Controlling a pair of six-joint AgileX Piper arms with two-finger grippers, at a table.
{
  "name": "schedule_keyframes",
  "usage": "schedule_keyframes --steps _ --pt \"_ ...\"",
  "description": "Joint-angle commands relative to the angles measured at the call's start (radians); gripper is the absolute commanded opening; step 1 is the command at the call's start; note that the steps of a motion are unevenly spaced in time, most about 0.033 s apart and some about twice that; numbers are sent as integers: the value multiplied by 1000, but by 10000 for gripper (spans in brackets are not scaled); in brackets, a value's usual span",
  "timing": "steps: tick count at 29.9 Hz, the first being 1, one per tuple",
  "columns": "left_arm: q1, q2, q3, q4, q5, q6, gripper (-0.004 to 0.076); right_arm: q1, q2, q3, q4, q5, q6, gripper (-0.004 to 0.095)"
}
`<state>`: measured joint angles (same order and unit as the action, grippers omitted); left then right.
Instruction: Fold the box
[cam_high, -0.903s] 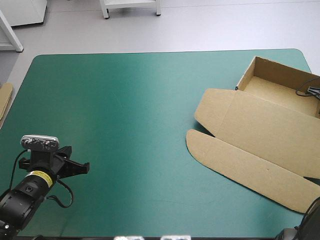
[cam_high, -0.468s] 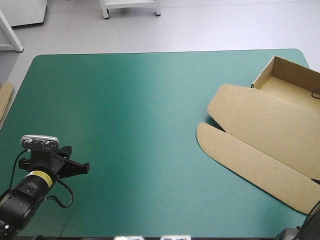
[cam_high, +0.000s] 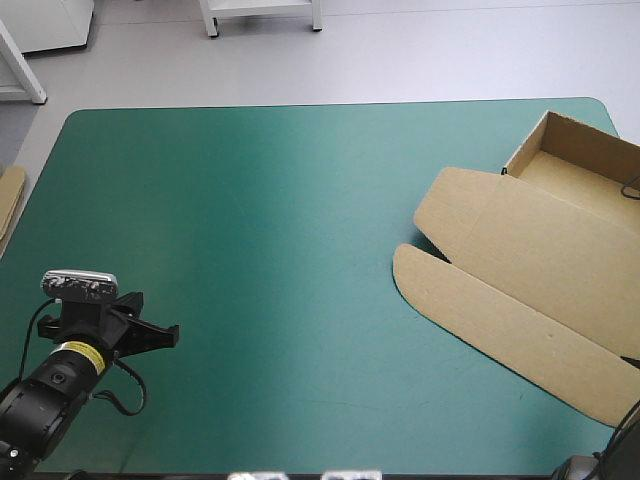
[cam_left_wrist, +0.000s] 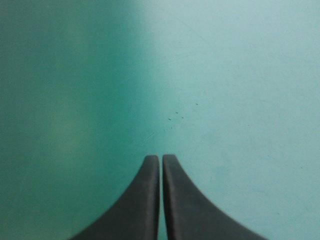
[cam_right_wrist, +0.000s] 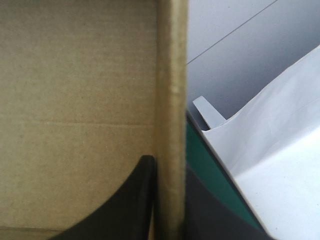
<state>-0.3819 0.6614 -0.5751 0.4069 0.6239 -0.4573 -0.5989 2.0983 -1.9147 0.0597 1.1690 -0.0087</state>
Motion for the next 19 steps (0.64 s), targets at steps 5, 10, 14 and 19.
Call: schedule_keyframes --steps 5,10,14,19 --pt "-2 -2 -30 17 -51 -1 11 -8 -65 -34 39 2 -24 599" --pt "-2 -2 -30 17 -44 -1 11 -8 -87 -102 42 44 -24 616" --pt "-2 -2 -30 17 -40 -1 11 -8 -139 -121 97 59 -26 583" --pt "-2 -2 -30 21 -42 -1 11 -8 -212 -105 255 77 -75 563"
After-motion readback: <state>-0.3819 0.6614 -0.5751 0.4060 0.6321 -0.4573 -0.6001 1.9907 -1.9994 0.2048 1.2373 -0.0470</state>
